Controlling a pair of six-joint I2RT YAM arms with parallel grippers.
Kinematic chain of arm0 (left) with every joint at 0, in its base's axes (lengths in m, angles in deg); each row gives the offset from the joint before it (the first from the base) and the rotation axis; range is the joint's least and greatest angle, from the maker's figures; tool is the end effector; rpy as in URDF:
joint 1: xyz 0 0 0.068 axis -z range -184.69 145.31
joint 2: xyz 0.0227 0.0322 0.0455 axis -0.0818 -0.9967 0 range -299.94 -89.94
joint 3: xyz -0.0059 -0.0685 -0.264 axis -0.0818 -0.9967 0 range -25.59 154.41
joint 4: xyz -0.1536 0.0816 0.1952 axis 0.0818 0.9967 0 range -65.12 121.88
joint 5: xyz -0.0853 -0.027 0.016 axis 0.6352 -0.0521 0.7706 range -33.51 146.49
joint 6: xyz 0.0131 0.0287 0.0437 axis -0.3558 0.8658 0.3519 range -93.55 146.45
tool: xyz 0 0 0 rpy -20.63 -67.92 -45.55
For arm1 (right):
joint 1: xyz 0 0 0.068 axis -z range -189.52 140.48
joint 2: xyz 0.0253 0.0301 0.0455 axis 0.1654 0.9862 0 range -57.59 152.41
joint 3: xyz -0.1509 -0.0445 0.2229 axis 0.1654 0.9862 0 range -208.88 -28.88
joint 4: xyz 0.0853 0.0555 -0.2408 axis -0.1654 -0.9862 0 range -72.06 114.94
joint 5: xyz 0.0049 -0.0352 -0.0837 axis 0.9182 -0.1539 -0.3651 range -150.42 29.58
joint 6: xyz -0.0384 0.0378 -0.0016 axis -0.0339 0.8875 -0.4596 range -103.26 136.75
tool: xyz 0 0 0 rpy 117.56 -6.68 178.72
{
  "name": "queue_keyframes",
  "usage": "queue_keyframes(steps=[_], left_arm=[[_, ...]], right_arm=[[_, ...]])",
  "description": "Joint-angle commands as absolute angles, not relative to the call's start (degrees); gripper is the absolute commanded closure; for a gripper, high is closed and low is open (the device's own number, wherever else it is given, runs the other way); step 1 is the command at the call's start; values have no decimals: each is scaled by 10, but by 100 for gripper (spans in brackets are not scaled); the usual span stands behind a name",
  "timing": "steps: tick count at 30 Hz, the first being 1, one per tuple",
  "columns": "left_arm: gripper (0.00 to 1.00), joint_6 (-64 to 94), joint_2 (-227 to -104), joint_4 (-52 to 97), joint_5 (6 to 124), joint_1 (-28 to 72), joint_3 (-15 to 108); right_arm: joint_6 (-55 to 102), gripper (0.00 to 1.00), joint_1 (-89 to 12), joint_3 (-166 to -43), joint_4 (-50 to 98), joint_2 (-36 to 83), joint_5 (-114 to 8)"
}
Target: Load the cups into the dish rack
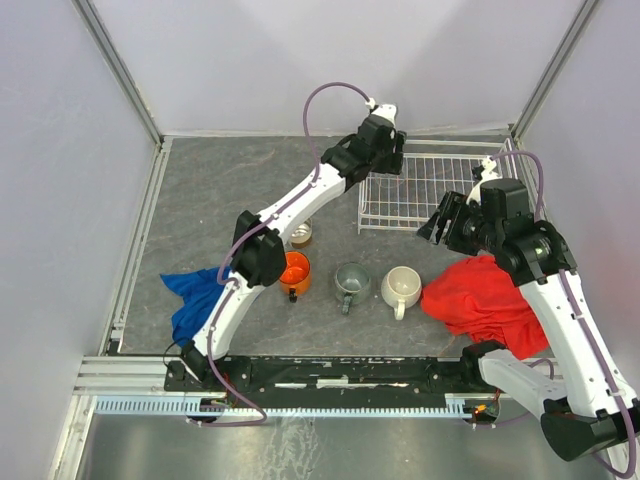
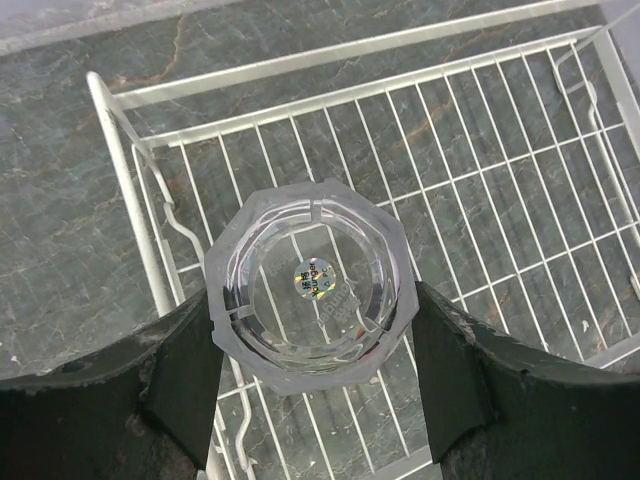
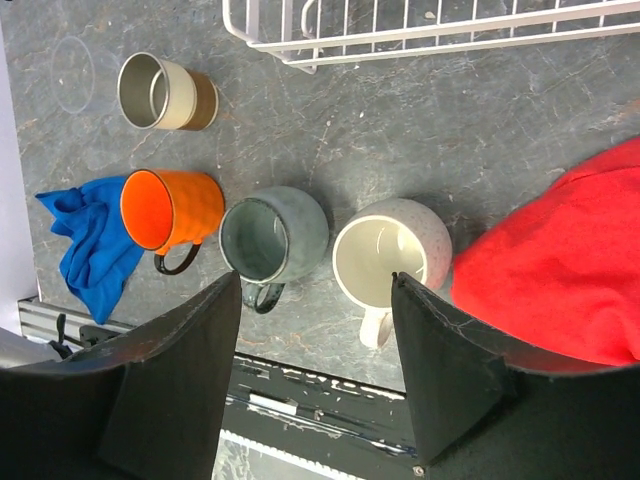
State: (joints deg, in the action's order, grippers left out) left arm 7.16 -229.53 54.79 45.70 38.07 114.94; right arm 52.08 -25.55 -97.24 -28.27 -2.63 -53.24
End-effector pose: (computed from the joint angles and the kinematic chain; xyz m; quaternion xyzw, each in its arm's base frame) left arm 0.4159 -0.3754 0.2959 0.1277 0.8495 -0.1911 0.4749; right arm 0.1687 0.0530 0.3748 0.1253 0.8955 0.2345 0.3569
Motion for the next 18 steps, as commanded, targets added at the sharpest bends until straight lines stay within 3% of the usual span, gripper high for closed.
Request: queue_keyframes(steps=[1,18], left_arm=[[95,107,-2287,499,445,393,1177],[96,127,-2295,519,344,426,1115]], right_arm=[[501,31,-248,-996,-290,-24,-550],[487,30,-232,-979,-288,-29,-539]])
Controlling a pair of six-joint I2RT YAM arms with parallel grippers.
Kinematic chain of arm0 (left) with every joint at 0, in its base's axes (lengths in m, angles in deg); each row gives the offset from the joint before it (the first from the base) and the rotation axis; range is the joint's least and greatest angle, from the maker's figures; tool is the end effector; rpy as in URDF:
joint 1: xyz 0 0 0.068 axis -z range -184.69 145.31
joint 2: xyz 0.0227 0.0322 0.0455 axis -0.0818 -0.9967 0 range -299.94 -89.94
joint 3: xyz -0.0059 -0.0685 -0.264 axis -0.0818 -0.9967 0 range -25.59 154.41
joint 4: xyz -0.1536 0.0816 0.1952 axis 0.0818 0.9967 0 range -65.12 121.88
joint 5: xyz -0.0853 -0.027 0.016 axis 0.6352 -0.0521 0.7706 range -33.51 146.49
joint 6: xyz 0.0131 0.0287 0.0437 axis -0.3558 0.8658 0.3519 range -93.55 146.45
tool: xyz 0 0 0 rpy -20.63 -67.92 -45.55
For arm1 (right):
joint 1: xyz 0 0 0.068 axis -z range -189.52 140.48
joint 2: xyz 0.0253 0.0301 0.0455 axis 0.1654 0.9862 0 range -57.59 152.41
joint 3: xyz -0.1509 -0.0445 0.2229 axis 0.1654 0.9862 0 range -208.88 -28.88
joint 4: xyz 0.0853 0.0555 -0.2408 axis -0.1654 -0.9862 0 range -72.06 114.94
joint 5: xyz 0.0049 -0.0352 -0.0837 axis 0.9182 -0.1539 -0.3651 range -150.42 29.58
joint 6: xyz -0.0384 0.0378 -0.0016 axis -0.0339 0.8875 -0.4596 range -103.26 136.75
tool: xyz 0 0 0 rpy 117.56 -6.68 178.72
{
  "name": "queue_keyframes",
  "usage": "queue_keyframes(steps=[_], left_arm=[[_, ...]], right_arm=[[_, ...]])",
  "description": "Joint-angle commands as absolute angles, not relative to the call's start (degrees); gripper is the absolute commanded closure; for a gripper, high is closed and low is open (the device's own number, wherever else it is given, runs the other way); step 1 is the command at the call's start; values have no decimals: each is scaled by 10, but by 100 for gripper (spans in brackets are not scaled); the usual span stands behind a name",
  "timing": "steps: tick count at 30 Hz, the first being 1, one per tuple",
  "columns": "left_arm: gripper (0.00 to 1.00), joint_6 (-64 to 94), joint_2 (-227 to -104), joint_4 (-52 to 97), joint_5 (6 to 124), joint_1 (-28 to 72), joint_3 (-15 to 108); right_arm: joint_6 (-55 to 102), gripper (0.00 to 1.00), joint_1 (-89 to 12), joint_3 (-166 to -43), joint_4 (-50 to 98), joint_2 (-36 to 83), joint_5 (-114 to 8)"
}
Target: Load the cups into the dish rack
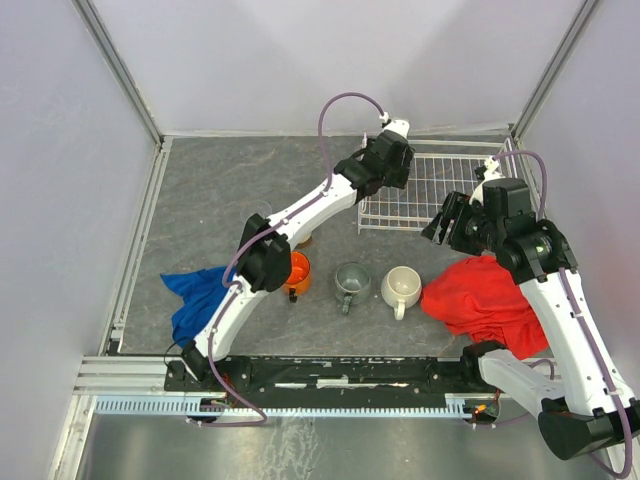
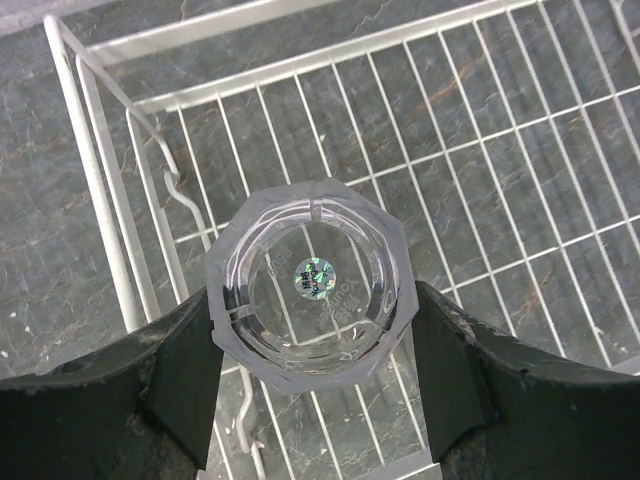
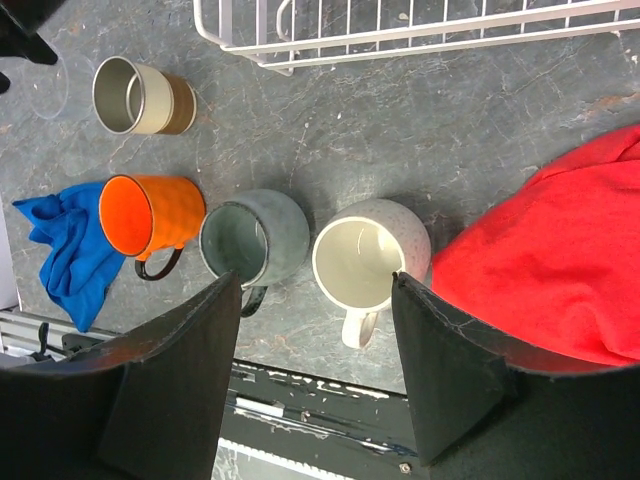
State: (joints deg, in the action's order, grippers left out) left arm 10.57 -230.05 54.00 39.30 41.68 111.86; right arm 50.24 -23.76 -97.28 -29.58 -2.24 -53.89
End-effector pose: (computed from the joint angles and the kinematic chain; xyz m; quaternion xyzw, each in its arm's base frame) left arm 0.3953 -0.3993 0.2745 0.1570 0.8526 -0.1369 0.4793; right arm 0.1705 0.0474 0.3720 0.1291 0.9013 0.2135 0.3542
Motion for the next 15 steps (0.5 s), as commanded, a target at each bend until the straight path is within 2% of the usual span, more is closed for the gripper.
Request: queue_keyframes(steps=[1,9,15], left_arm=[[96,124,-2296,519,343,427,1113],[95,113,-2303,521,335,429,1114],[95,105,-2266,475,320,430,1020]], right_arm=[[487,30,-231,-977,-287,-30,-539],[476,30,-221,-972,-291,-33,-532],[473,30,-214,-972,-289,-32,-524]])
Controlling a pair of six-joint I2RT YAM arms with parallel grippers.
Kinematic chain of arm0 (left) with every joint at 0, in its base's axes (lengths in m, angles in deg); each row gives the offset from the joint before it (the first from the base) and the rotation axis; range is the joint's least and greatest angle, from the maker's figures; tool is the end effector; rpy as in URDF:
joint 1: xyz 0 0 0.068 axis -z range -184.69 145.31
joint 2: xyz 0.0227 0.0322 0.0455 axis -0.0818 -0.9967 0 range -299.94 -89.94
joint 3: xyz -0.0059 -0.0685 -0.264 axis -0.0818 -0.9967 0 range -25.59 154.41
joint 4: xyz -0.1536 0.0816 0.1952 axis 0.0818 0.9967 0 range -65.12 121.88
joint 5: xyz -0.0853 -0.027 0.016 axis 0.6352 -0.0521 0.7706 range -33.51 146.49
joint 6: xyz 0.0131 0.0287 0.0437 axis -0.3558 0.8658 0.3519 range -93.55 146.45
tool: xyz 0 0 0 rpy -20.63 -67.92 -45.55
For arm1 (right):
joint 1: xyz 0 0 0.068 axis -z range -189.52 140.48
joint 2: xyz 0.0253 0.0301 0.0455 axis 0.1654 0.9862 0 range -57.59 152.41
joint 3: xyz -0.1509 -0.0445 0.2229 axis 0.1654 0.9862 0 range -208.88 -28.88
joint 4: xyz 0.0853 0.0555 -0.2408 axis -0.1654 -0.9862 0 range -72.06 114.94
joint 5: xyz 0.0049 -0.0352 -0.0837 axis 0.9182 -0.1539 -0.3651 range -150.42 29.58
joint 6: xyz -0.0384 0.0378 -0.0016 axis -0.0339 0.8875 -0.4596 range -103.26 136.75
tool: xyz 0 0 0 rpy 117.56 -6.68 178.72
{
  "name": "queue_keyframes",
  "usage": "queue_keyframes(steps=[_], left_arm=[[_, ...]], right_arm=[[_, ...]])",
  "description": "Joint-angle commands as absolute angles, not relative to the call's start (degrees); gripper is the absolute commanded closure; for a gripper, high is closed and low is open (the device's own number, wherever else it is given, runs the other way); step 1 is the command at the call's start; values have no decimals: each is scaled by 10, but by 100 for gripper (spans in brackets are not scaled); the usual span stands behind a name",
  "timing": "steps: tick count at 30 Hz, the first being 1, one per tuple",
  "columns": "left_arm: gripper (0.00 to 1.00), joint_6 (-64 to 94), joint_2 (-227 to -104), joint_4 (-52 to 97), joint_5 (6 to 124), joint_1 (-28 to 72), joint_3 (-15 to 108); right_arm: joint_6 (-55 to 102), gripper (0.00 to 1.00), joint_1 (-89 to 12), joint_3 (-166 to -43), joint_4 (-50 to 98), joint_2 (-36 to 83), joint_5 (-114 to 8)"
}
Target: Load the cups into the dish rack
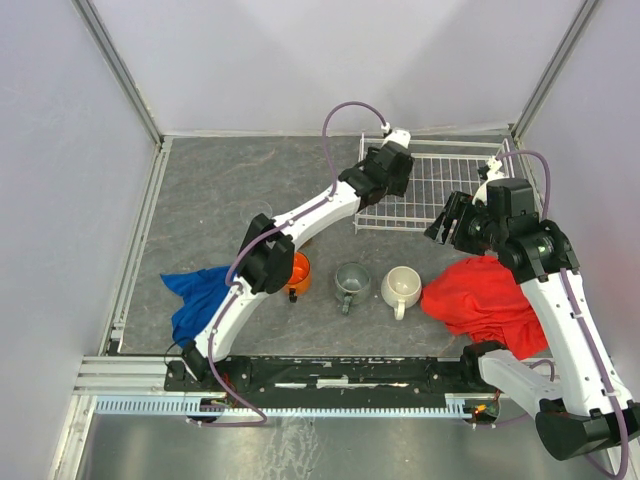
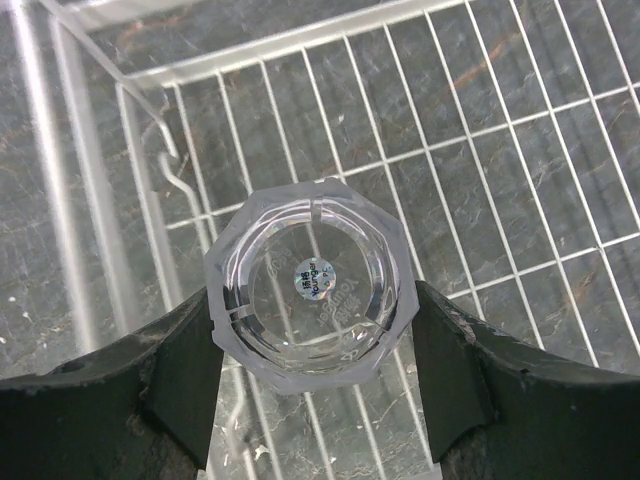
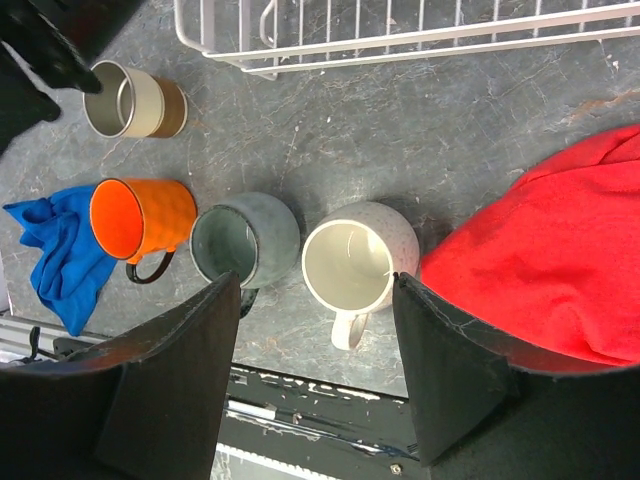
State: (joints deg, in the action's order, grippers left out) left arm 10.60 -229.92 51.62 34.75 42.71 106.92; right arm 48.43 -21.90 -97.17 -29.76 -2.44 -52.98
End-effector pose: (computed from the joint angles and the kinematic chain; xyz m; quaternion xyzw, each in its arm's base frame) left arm 0.3897 -0.4042 0.2507 0.1510 0.8592 -0.0990 0.4786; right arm 0.1708 0.0421 0.3717 0.1263 0.9017 0.2084 0.3573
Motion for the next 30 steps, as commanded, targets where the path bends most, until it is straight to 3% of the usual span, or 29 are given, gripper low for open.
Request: queue_keyframes(steps=[1,14,20,23,27,30], left_arm=[[95,104,-2264,473,320,430,1012],[91,98,-2261,481,323,432,1012],[59,108,-2253,480,328,433,1012],[52,112,-2248,480,323,433,1012],[50,124,-2240,479,327,436,1010],[40,128,-2237,478,326,436,1009]], right_arm=[[473,30,-213,-972,-288,-32,-524],[474,30,-204,-969,-280,-24,-507],[472,30,-201,-967,-281,-22,-501],[472,30,-200,-967,-280,-21,-498],[470,30,-197,-968,-279,-18,-497],[469,30,-196,-965,-278,-18,-495]])
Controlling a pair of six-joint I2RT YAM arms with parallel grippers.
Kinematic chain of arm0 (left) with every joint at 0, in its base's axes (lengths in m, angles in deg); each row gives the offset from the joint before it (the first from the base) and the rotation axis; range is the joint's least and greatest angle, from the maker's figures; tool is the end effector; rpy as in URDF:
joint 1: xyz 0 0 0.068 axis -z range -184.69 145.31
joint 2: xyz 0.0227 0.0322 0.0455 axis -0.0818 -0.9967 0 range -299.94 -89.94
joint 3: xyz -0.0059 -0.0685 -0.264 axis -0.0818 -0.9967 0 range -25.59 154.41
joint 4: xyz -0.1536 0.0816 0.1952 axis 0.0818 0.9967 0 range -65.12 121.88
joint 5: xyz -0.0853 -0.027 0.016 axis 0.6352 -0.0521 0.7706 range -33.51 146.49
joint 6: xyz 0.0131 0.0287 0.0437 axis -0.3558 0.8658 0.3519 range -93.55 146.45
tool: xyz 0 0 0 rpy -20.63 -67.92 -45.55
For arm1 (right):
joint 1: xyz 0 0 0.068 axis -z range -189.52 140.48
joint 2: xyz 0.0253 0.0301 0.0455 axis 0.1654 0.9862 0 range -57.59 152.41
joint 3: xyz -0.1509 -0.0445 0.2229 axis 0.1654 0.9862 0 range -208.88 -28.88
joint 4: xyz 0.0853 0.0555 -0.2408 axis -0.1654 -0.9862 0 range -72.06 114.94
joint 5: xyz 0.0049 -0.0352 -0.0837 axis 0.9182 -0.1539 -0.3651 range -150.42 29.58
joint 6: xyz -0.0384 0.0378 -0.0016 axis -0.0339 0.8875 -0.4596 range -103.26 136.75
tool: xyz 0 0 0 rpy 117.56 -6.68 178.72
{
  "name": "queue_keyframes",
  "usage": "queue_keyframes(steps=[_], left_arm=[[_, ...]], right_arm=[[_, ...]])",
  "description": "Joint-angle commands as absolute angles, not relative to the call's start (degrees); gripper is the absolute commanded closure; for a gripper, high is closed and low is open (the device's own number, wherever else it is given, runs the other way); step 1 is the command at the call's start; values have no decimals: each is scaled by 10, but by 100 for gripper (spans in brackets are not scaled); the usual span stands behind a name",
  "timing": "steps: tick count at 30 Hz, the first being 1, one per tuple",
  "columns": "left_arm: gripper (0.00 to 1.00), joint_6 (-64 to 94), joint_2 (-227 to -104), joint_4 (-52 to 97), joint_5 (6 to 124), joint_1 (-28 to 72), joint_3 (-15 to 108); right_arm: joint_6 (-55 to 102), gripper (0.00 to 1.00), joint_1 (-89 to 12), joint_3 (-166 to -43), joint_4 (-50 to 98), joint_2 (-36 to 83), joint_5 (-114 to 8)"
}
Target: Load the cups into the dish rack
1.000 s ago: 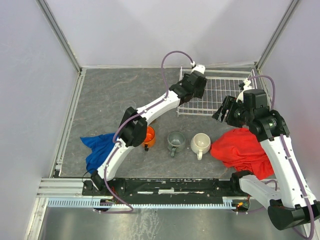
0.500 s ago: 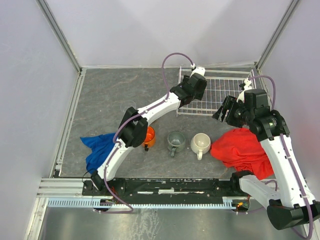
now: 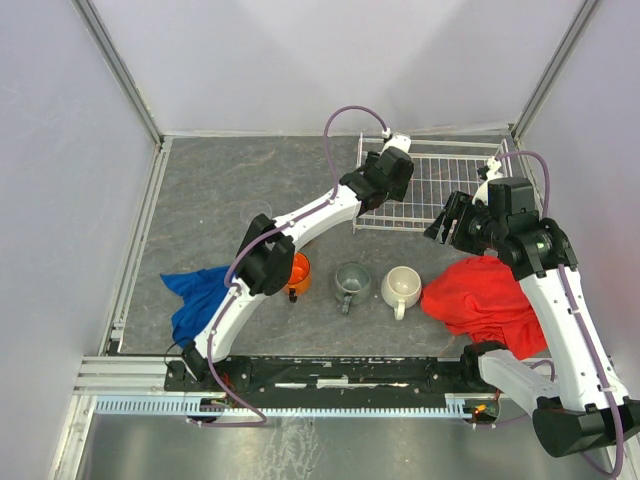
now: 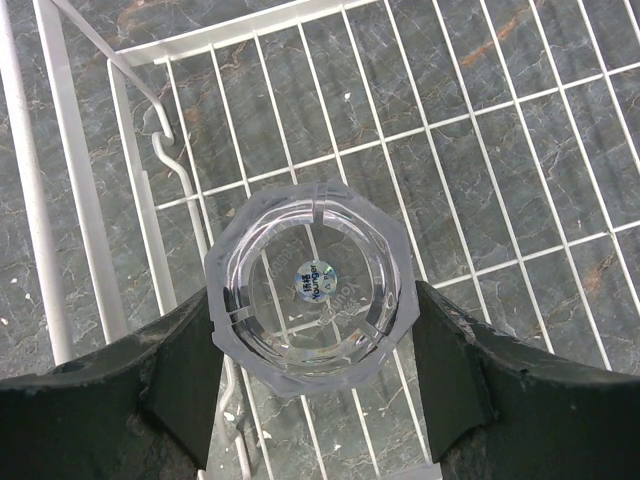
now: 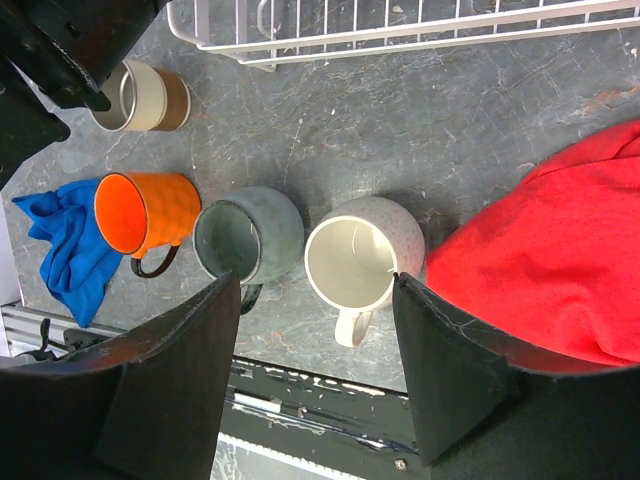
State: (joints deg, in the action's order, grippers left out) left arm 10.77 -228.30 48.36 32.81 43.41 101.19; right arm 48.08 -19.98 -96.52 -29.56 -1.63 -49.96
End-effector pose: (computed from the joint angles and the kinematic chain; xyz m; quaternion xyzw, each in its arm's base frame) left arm 0.3824 -0.4046 0.2373 0.1515 0.8603 -0.0840 0.4795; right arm 0.1758 0.0389 0.3665 0.1294 0.9041 0.2202 0.3425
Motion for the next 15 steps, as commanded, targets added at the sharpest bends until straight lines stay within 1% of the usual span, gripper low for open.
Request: queue_keyframes(steps=[1,5,7,10,13,15], left_arm=[[34,128,-2236,478,325,436,1009],[22,128,-2235,472,321,437,996],[17,128,-2227,469,319,437,993],[12,128,-2215,468,319,438,991],[10,127,-2211,468,317,439,990],[7,126,-2206,468,319,439,992]], right_arm=[[469,30,-196,-965,-277,-19,-494],[469,30,-195,-962,-277,-20,-493],[468,30,-195,-962,-277,-22,-492],[468,30,-194,-960,-277,-24,-492],[466,30,-193,-960,-278,-24,-492],[465,30,-193,-959,-278,-24,-493]])
